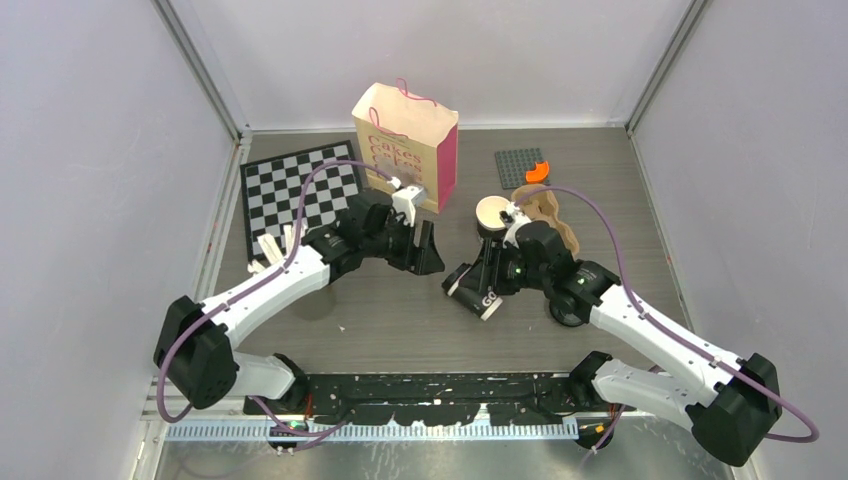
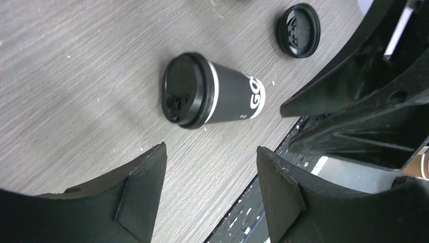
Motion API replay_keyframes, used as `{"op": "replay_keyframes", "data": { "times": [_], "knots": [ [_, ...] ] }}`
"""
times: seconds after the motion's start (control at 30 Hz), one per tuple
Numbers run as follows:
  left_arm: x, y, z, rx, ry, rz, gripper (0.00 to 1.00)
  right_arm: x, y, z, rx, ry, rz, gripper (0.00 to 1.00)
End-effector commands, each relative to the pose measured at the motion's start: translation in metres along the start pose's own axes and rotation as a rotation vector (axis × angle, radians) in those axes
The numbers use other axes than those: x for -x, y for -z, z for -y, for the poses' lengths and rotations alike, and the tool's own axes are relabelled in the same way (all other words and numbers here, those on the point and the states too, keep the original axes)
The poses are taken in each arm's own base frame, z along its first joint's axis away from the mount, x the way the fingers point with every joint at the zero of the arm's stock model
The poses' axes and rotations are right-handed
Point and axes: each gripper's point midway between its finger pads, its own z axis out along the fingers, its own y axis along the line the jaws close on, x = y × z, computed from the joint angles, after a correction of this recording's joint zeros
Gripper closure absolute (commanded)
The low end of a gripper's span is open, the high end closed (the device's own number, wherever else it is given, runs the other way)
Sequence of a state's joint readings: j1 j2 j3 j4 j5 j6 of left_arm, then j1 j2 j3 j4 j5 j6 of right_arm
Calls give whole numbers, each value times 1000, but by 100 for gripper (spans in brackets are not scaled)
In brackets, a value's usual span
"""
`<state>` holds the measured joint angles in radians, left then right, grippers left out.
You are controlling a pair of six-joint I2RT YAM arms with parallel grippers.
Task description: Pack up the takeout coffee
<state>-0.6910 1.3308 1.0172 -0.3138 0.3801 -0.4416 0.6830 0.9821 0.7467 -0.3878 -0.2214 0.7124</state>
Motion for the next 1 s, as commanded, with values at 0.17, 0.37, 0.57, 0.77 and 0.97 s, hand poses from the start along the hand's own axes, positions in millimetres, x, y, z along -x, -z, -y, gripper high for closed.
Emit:
{"op": "replay_keyframes", "data": {
  "times": [0.17,0.37,0.57,0.77,0.97],
  "knots": [
    [-14,-12,-16,37,38,-20,36,9,7,32,-170,113,29,36],
    [-14,-24,-31,93,81,-16,38,21,-12,63,-323,288,-15,18],
    [-12,-21,-42,126,148,-8,38,24,-41,81,-384,404,-97,15],
    [-15,-14,-50,146,184,-20,40,10,-59,89,-351,439,-150,15],
    [-18,-9,-51,143,190,-18,40,0,-65,89,-339,455,-166,15]
  ]
}}
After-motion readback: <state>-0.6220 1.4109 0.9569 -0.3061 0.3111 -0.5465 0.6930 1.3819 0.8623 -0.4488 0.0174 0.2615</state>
